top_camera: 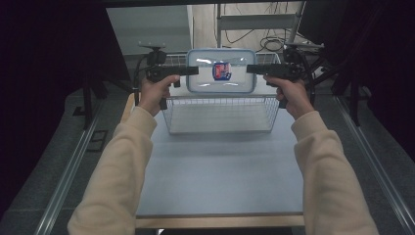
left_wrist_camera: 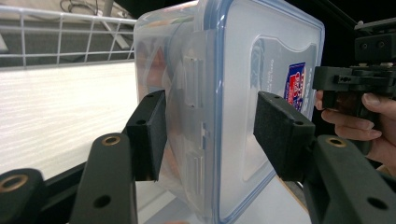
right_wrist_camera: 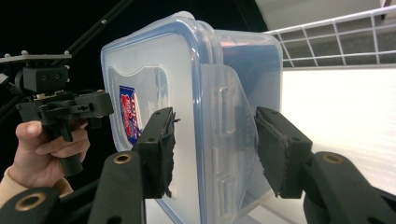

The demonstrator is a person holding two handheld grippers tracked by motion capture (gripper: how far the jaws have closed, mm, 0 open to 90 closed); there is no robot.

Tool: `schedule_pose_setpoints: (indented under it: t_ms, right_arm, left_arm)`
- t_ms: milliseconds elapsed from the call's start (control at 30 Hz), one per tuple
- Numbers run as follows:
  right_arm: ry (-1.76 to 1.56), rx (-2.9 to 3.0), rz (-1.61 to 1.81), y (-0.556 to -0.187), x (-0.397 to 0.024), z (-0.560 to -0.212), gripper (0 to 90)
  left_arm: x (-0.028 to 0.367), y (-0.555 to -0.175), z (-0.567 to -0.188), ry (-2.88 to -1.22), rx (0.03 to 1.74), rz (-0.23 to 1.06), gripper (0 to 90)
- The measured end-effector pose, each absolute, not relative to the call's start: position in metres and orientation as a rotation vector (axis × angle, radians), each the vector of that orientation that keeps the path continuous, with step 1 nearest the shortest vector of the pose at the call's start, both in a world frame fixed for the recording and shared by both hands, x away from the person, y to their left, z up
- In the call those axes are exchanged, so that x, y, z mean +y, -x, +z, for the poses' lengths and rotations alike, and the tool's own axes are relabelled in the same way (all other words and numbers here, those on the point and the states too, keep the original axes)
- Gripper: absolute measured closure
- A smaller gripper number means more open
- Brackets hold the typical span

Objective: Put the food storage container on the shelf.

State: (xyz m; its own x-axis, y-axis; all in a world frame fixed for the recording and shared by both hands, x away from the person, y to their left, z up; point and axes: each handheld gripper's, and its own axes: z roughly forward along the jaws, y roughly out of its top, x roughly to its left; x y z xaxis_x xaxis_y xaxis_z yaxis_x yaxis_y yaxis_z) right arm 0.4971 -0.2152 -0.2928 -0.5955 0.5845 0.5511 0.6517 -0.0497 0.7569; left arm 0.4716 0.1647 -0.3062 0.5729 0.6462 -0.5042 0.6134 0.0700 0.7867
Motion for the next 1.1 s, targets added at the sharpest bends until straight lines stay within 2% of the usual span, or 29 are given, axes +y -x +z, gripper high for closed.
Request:
schedule_pose_setpoints:
  t_ms: [167,433,867,1100]
  right_arm:
    - [1.424,-2.121,-1.704,-0.51,-0.212,-0.295,48.8]
    - [1.47,-2.051,-1.702,-0.523,-0.211,-0.302,48.3]
    - [1.594,-1.993,-1.693,-0.534,-0.205,-0.311,42.7]
    - [1.684,-1.994,-1.702,-0.533,-0.199,-0.314,38.9]
  left_arm:
    - [0.164,-0.483,-0.314,-1.604,1.122,0.021,43.9]
    - [0.165,-0.494,-0.319,-1.507,1.185,-0.016,43.4]
    - [0.165,-0.514,-0.335,-1.413,1.251,-0.082,37.3]
    - [0.167,-0.515,-0.338,-1.419,1.256,-0.064,36.5]
